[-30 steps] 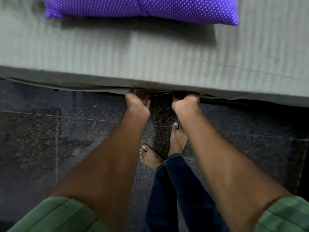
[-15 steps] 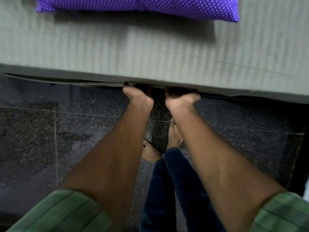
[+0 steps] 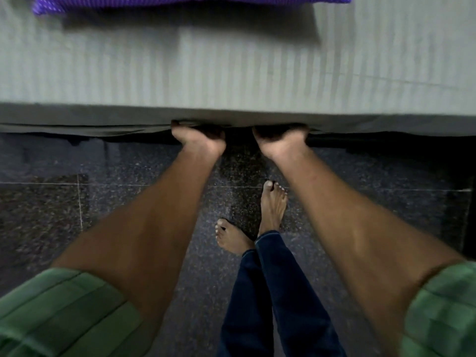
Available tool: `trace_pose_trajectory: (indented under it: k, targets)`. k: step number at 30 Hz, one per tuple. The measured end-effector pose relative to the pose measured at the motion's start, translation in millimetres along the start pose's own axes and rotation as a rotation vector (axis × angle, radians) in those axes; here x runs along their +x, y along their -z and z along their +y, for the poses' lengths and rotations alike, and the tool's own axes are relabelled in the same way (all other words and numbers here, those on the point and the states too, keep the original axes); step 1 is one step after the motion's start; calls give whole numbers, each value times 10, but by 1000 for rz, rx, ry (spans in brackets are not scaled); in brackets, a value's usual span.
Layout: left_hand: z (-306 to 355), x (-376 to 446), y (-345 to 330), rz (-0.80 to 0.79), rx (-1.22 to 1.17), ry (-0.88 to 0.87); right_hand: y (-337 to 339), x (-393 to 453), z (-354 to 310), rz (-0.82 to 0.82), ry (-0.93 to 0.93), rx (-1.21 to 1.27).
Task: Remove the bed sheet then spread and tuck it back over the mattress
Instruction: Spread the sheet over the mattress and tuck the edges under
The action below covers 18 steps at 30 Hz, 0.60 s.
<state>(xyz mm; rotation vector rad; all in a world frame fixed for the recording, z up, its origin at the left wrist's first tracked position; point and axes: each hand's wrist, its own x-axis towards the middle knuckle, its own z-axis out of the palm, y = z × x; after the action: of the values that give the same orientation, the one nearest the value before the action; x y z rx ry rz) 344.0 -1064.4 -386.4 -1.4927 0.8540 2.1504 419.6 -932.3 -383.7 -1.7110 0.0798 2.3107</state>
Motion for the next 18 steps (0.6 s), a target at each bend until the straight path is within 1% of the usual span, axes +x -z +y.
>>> trace_pose_trajectory:
  k: [3,4,7,9,11,14,16,17,18]
  targets:
    - [-6,-92,-82,1,33,8,149,-228,41,50,-9,-129]
    - [2,-105,-112,22,51,5,155,-269,55,70,2,-107]
    - [23,-217,-180,105,209,-1,4,-317,135,36,47,120]
    - [23,-305,-156,161,248,-40,-129,-328,247,12,58,207]
    - [12,-306,-84,144,177,-52,-264,-359,362,60,67,235]
    - [28,-236,-71,12,9,-24,-462,-302,417,241,59,267]
    - [24,-199,-192,2,-55,35,-491,-189,401,253,62,313]
    - [23,-209,-256,30,-73,59,-462,-125,399,225,63,308]
    - [13,-215,-307,38,-88,77,-417,-77,396,164,65,285]
